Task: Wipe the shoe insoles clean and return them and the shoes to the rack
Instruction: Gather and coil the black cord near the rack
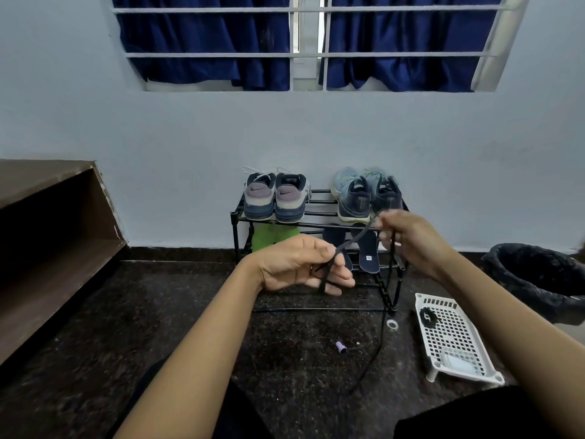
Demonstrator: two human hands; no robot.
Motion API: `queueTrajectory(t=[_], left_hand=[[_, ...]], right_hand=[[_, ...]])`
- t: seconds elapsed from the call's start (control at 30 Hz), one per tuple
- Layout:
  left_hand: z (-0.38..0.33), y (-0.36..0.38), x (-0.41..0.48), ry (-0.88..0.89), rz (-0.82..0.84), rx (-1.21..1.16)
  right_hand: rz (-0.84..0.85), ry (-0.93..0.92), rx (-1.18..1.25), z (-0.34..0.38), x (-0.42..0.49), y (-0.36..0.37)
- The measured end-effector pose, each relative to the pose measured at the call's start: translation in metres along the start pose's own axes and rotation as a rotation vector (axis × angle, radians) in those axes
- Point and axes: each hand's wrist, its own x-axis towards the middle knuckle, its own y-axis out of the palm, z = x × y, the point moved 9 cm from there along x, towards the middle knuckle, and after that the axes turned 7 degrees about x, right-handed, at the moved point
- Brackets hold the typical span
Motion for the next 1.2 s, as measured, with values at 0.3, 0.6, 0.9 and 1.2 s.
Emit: queueTrajectory(t=[0.3, 0.6, 0.9, 1.2], left_hand=[[0.002, -0.021, 0.008, -0.008, -0.342, -0.163], [-0.013, -0.039, 0.008, 0.165, -0.507, -0.312], [-0.022, -0.05, 0.006, 0.269, -0.622, 0.315], [0.001, -0.022, 0.01, 0.012, -0.276, 0.235]], right_hand=[[0.421, -0.167, -0.797, -0.052, -0.024, 0.086], [0.312, -0.157, -0.522, -0.053, -0.027, 0.103], [0.555, 0.092, -0.001, -0.033, -0.046, 0.117], [0.16, 0.04, 0.494, 0.018, -0.026, 0.061]])
